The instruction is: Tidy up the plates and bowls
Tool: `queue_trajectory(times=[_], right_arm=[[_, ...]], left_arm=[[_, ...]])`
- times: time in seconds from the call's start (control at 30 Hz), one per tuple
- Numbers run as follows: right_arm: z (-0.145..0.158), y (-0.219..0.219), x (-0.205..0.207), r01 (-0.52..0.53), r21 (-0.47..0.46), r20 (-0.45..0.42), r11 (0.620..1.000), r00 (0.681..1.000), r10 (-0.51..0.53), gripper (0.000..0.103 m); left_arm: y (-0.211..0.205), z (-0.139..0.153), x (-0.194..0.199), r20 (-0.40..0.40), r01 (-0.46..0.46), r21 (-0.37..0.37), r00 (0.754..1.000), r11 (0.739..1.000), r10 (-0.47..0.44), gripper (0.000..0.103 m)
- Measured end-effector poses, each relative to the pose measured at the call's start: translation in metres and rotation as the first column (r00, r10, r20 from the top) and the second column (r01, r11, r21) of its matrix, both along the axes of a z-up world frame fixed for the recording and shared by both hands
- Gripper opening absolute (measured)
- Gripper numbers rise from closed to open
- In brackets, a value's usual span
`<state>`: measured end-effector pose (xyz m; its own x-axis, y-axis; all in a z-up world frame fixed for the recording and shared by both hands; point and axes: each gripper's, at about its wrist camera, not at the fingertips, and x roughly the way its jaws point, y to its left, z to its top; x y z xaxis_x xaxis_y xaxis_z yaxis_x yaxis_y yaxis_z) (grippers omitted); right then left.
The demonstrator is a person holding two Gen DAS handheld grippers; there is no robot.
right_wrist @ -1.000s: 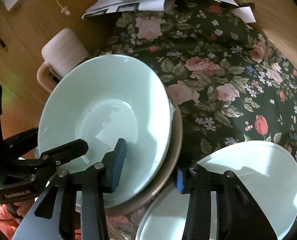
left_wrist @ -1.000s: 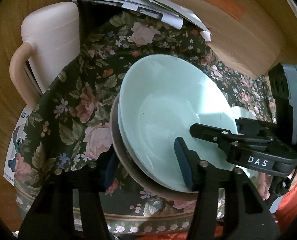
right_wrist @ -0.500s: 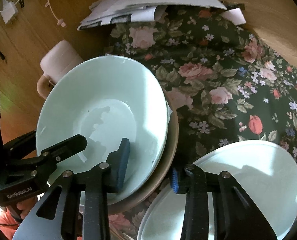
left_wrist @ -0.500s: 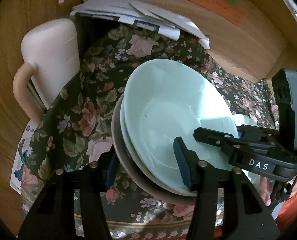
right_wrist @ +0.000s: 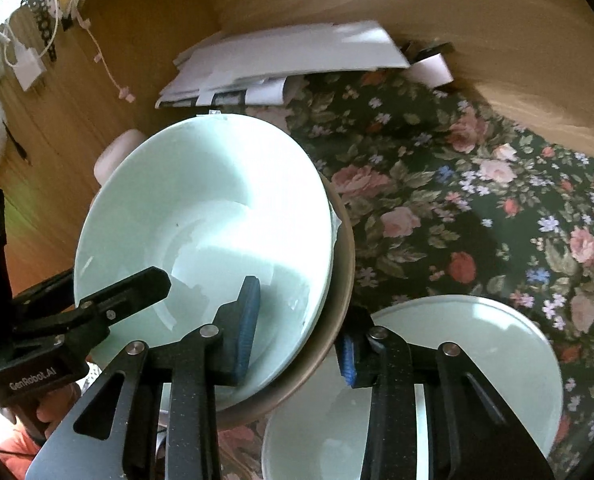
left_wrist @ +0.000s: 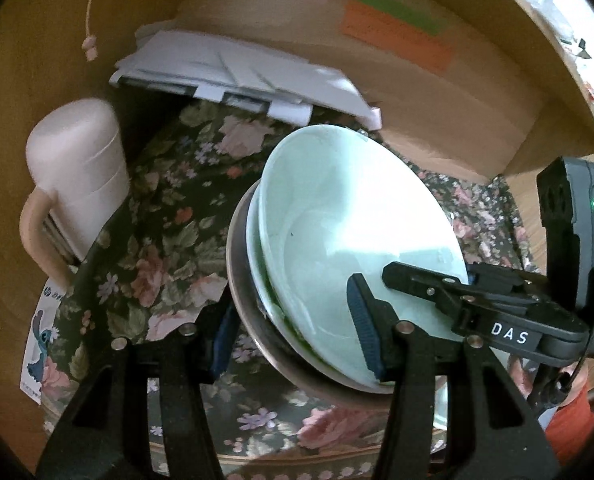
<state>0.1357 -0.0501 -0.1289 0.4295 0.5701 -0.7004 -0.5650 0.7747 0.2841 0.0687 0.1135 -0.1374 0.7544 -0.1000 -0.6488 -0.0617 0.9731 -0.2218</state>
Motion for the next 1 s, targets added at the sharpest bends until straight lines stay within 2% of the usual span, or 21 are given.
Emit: queue_trajectory(times=[0.4, 1.0], right_arm=[[0.014, -0.044, -0.011, 0.082, 0.018, 0.040, 0.996, 0.996, -0.083, 0.031], [0.010, -0.109, -0.029, 0.182, 0.042, 0.027, 0.982, 0.983, -0.183, 0.031]], left_arm=[[-0.039, 0.011, 0.004, 0.017, 0.088, 0.001, 0.996, 0.996, -0.088, 0.052], [-0.099, -0.002, 0.004, -0.018, 0.194, 0.006, 0.981, 0.981, -0.193, 0.052]])
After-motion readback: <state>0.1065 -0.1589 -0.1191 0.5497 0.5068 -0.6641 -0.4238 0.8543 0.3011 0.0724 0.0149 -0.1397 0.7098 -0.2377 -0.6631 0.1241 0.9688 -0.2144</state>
